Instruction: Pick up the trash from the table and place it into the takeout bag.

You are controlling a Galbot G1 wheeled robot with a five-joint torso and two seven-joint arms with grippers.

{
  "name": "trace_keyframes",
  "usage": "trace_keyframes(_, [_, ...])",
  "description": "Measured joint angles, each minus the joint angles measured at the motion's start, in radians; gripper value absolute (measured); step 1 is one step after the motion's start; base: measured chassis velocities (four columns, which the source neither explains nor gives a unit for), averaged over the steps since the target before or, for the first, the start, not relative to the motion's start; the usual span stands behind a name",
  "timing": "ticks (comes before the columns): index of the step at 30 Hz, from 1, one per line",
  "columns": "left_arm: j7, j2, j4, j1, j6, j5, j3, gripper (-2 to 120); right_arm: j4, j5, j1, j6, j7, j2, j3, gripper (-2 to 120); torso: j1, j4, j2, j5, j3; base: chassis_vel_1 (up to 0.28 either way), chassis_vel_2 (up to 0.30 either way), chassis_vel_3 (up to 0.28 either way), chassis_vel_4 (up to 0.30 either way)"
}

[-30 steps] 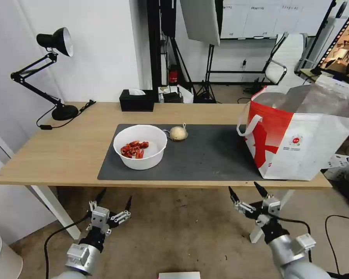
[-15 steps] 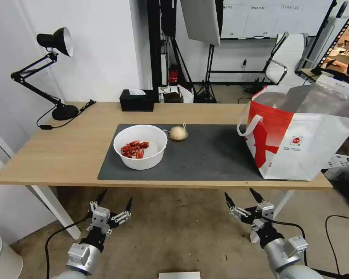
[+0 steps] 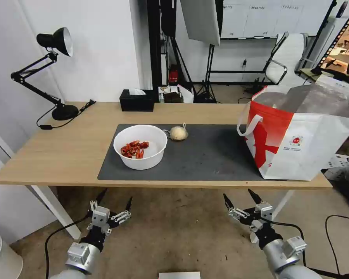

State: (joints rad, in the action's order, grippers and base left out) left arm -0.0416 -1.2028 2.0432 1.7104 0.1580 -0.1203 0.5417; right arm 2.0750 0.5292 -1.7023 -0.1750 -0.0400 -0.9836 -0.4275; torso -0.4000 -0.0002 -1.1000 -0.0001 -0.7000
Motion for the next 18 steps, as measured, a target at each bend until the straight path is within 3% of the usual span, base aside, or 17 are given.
trace_keyframes(4, [0.0,-0.001,-0.002,0.0,0.001,0.0,0.0,100,0.002,0.053,0.056,0.002,0.019,0.021,0.029,100,0.0,-0.0003,0.0,0.0002,0.0,0.0,0.0,0.0,0.0])
trace_keyframes(9, [0.0,0.022,-0.007,-0.027,0.001,-0.015,-0.016,100,-0.023,0.216,0.309,0.057,0.047,0.13,0.109,100,0.0,-0.0004,0.0,-0.0002,0.0,0.0,0.0,0.0,0.0])
trace_keyframes(11, [0.0,0.023,-0.006,-0.025,0.001,-0.018,-0.009,100,-0.081,0.314,0.501,0.103,0.044,0.19,0.199,100,0.0,0.0007,0.0,0.0007,0.0,0.0,0.0,0.0,0.0])
trace_keyframes(12, [0.0,0.023,-0.006,-0.025,0.001,-0.018,-0.009,100,-0.081,0.314,0.501,0.103,0.044,0.19,0.199,100,0.0,0.0007,0.0,0.0007,0.0,0.0,0.0,0.0,0.0])
trace_keyframes(14, [0.0,0.022,-0.004,-0.023,0.001,-0.019,-0.002,100,-0.164,0.403,0.716,0.136,0.022,0.218,0.331,100,0.0,-0.0001,0.0,-0.0001,0.0,0.0,0.0,0.0,0.0])
trace_keyframes(15, [0.0,0.02,-0.003,-0.021,0.001,-0.019,0.001,100,-0.214,0.435,0.825,0.146,0.011,0.217,0.403,100,0.0,-0.0001,0.0,0.0005,0.0,0.0,0.0,0.0,0.0])
trace_keyframes(16, [0.0,0.02,-0.003,-0.021,0.001,-0.019,0.001,100,-0.214,0.435,0.825,0.146,0.011,0.217,0.403,100,0.0,-0.0001,0.0,0.0005,0.0,0.0,0.0,0.0,0.0])
trace_keyframes(18, [0.0,0.017,-0.003,-0.018,0.001,-0.019,0.007,100,-0.332,0.476,1.039,0.159,-0.002,0.192,0.541,100,0.0,0.0005,0.0,-0.0001,0.0,0.0,0.0,0.0,0.0])
